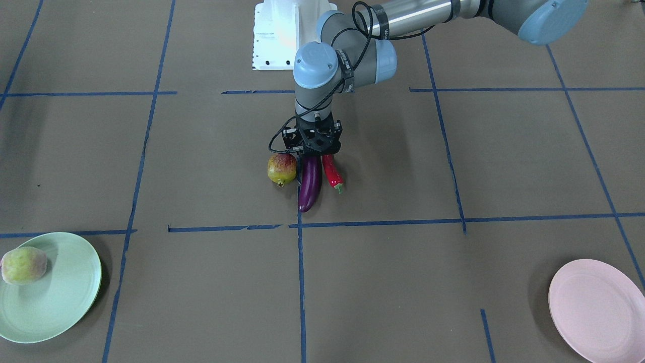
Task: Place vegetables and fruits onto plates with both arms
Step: 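Move the left gripper to the purple eggplant while the right arm withdraws, then grasp the eggplant with the left gripper and carry it to the pink plate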
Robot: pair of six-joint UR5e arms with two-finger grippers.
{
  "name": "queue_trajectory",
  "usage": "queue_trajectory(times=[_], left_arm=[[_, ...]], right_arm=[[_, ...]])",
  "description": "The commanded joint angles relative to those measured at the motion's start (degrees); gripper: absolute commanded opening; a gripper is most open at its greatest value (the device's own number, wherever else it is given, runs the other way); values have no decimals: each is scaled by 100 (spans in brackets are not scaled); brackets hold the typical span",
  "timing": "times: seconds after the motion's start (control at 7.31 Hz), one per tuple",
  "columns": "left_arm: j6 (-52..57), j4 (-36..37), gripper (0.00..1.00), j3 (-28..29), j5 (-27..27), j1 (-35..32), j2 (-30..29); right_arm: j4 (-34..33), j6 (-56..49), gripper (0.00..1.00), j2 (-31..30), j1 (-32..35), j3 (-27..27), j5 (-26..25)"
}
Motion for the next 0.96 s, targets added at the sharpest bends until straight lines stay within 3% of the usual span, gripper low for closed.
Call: queue_trajectory(times=[0.0, 0.14, 0.27, 0.41, 0.68, 0.82], left_arm=[[0, -6, 38, -50, -1, 4, -3], [9, -6, 31, -50, -1, 4, 14], [9, 20, 10, -85, -10, -5, 23], [9, 177, 5, -485, -28, -66, 110], [26, 1455, 5, -2203, -45, -599, 828], [-8, 1531, 6, -2386, -54, -1177, 936]], right_arm=[[0, 0, 100, -1, -4, -2, -9], [0, 0, 100, -1, -4, -2, -9], [0, 0, 100, -1, -4, -2, -9], [0, 0, 100, -1, -4, 7, -9], [0, 0, 100, 8, 4, 7, -17], [0, 0, 100, 8, -4, 7, -9]])
